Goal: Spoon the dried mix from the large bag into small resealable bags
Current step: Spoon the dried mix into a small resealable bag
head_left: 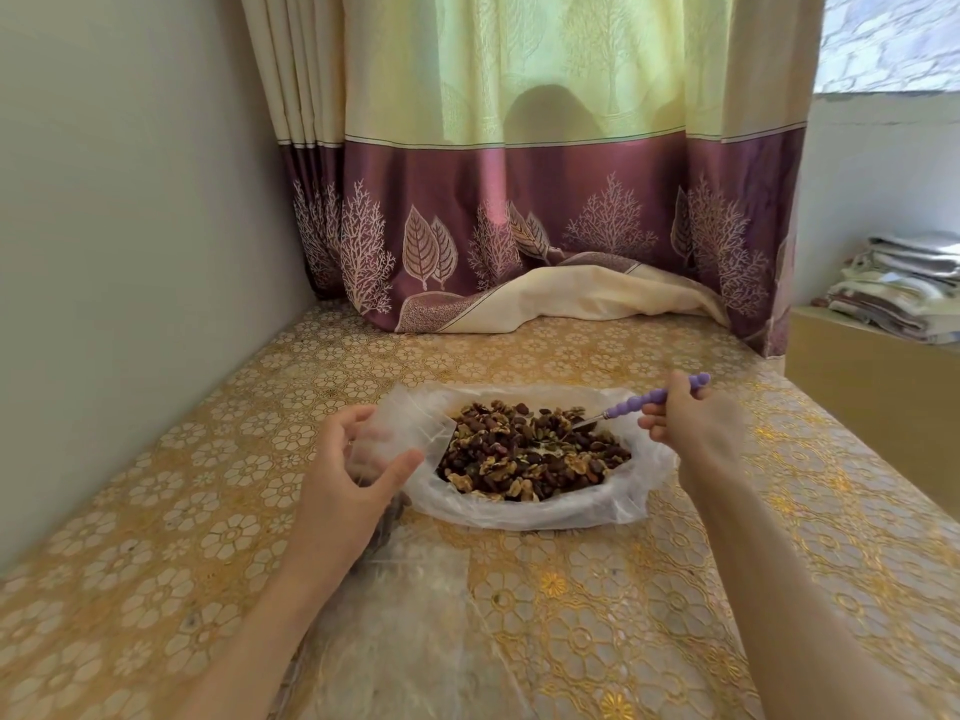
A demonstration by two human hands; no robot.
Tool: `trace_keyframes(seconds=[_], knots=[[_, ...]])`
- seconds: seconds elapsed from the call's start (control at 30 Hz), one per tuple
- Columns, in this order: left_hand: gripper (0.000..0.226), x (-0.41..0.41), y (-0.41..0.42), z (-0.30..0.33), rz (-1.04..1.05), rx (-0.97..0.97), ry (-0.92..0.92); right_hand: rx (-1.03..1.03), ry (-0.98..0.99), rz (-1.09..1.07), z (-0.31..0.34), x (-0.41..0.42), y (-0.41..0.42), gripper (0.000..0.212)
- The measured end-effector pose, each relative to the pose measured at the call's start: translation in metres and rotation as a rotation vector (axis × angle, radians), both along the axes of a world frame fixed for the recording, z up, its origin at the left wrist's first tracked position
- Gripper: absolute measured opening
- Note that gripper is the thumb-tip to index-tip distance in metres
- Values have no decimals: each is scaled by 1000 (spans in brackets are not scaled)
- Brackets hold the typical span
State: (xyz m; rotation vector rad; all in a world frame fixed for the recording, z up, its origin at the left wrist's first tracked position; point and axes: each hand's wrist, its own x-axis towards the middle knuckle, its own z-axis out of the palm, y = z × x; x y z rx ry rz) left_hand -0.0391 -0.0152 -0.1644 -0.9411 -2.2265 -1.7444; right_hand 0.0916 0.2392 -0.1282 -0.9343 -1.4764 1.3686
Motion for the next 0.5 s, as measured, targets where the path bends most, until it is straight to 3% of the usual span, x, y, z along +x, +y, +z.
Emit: trace_keyframes(seconds=[0.27,0.5], knots=[[66,0,0,-2,-12,-64,12,114,73,-17,8,-4,-13,42],[57,1,0,-3,2,-74,51,158,196,75,27,-7,-29,40]])
